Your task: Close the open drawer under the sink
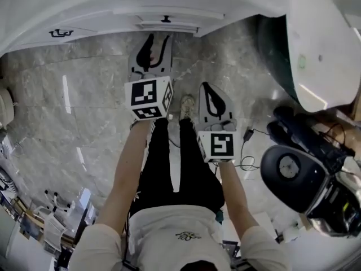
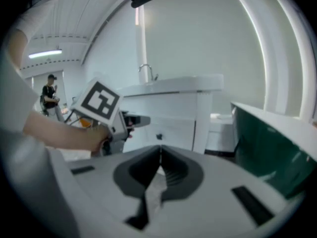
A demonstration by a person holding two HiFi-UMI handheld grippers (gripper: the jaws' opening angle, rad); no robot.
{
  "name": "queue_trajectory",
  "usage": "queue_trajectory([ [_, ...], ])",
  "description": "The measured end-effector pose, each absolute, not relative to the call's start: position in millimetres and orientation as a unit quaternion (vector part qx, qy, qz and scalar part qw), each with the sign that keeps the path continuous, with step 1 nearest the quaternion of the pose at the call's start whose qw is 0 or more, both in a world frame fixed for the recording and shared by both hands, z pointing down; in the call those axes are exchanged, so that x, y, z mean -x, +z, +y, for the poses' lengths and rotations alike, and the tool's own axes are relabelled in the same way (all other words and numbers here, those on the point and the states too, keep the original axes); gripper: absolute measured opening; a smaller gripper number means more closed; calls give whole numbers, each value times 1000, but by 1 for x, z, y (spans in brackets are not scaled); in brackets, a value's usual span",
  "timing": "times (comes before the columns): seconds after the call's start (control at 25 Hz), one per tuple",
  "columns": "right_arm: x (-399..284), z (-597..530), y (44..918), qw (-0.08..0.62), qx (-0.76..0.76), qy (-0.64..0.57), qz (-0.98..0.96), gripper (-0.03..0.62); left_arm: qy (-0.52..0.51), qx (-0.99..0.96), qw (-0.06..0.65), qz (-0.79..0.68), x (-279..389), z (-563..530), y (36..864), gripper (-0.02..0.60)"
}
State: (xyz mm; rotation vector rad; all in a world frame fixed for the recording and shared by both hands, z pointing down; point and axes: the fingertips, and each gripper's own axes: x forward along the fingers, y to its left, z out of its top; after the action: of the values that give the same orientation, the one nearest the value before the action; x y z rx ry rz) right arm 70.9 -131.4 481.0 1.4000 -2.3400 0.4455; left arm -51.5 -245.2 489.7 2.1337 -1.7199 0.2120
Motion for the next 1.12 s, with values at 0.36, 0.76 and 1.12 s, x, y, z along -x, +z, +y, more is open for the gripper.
queue_trajectory([
  [0.36,-76,-171,332,101,-523,116,-838,29,70,-795,104,-593,30,-234,321,32],
  [0.76,-73,-128,164,-23,-539,116,-834,29,35,-810,14,-585,34,-145,166,25],
  [1.12,-61,-108,119,-24,-522,46,-851,29,-8,-783,-59,-619,50,-106,109,21],
])
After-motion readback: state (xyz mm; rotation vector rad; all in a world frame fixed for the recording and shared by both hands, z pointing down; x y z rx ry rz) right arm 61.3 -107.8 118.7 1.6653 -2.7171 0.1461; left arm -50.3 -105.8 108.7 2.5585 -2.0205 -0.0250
